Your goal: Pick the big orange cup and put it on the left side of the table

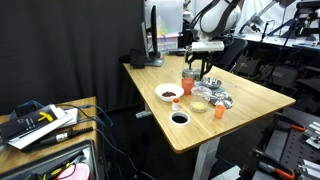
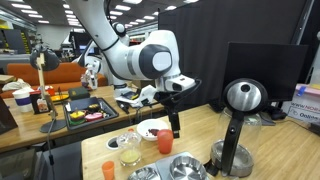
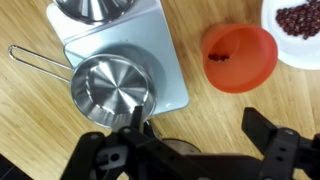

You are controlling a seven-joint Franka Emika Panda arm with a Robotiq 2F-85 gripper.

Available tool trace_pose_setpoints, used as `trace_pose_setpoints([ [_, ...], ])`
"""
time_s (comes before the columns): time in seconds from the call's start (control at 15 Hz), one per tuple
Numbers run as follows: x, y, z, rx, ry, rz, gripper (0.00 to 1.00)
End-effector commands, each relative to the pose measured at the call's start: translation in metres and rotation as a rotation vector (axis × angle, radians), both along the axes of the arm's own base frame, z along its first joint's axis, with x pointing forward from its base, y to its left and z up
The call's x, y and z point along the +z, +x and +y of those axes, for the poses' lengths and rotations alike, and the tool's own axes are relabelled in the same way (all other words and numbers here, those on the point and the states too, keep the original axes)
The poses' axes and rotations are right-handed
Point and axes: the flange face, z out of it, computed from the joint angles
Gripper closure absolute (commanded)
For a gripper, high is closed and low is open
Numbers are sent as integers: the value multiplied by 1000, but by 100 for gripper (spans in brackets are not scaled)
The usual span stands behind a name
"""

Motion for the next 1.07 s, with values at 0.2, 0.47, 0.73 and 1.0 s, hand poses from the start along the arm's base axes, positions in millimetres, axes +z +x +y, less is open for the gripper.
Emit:
trace_pose_setpoints([
  [0.2, -42, 1, 5, -13, 17, 88, 0],
  [0.47, -40, 7, 18, 12, 22, 77, 0],
  [0.73, -52, 5, 20, 7, 34, 110, 0],
  [1.0, -64, 8, 24, -14, 61, 138, 3],
])
